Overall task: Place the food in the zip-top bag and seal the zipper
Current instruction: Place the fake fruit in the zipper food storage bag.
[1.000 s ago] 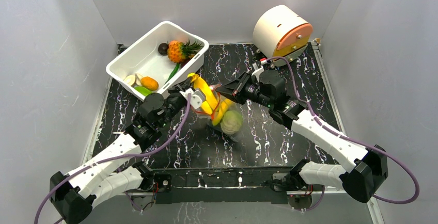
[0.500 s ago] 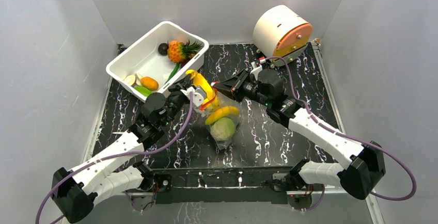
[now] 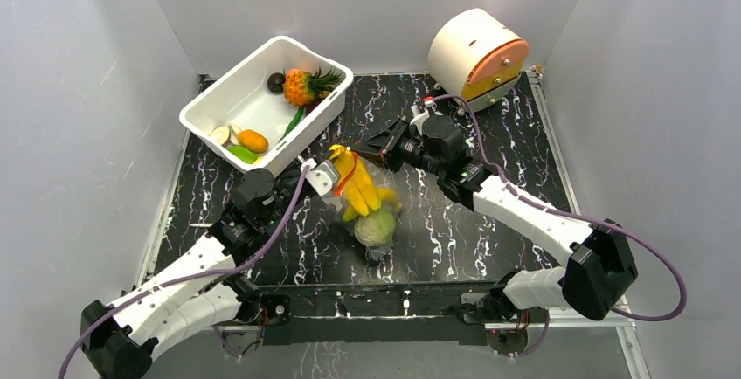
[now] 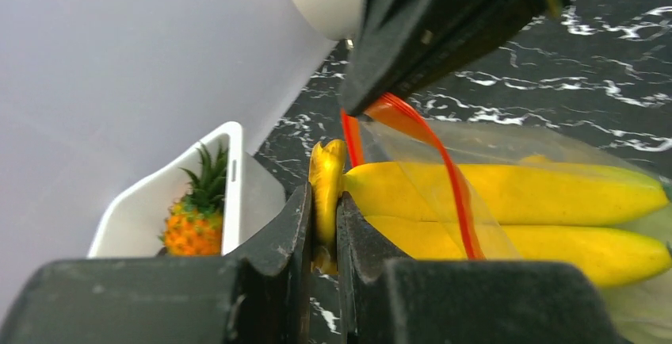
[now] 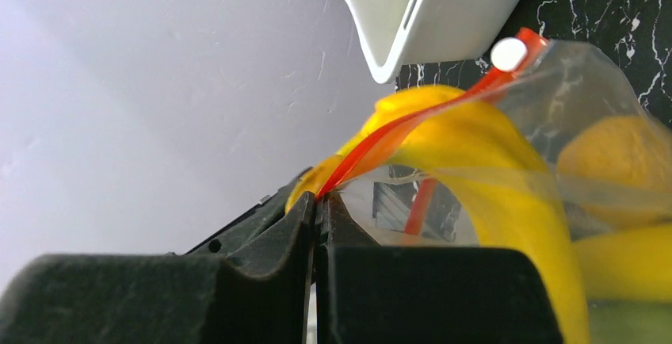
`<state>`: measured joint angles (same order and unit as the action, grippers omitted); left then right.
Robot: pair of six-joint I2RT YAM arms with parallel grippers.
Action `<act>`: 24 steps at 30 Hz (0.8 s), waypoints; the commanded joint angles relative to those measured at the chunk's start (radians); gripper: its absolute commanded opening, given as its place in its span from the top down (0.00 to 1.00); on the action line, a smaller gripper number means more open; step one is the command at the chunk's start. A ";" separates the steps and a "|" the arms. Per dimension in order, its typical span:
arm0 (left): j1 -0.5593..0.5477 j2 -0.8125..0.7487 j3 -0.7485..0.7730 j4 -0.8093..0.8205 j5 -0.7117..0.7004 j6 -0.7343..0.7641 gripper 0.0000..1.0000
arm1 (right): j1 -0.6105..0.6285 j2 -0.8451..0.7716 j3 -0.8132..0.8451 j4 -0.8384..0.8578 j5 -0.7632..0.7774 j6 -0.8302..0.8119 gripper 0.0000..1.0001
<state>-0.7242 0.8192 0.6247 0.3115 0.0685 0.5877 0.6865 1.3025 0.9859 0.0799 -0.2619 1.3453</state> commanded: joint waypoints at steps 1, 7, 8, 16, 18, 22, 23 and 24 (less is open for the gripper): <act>-0.007 -0.034 -0.010 -0.004 0.115 -0.097 1.00 | 0.000 -0.018 0.063 0.137 -0.022 -0.060 1.00; -0.007 -0.011 -0.008 -0.009 0.101 -0.207 1.00 | 0.000 -0.007 0.063 0.154 -0.100 -0.161 1.00; -0.007 -0.004 -0.002 -0.012 0.105 -0.231 0.99 | 0.001 -0.004 0.059 0.163 -0.124 -0.184 1.00; -0.007 0.020 -0.004 -0.030 0.169 -0.458 1.00 | -0.001 -0.030 0.067 0.091 -0.232 -0.383 1.00; -0.007 0.013 -0.015 -0.028 0.168 -0.508 0.97 | 0.000 -0.051 0.057 0.076 -0.235 -0.419 1.00; -0.008 -0.026 -0.016 -0.032 0.188 -0.600 0.78 | 0.001 -0.096 0.025 0.063 -0.248 -0.486 1.00; -0.008 -0.033 0.001 -0.054 0.204 -0.616 0.67 | -0.001 -0.104 0.020 0.058 -0.258 -0.503 1.00; -0.007 -0.038 0.026 -0.083 0.215 -0.631 0.56 | -0.002 -0.112 0.018 0.050 -0.268 -0.529 1.00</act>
<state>-0.7242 0.8314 0.6022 0.2512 0.2008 0.0921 0.6868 1.2667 0.9852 0.0555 -0.4866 0.9306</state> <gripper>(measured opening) 0.287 0.009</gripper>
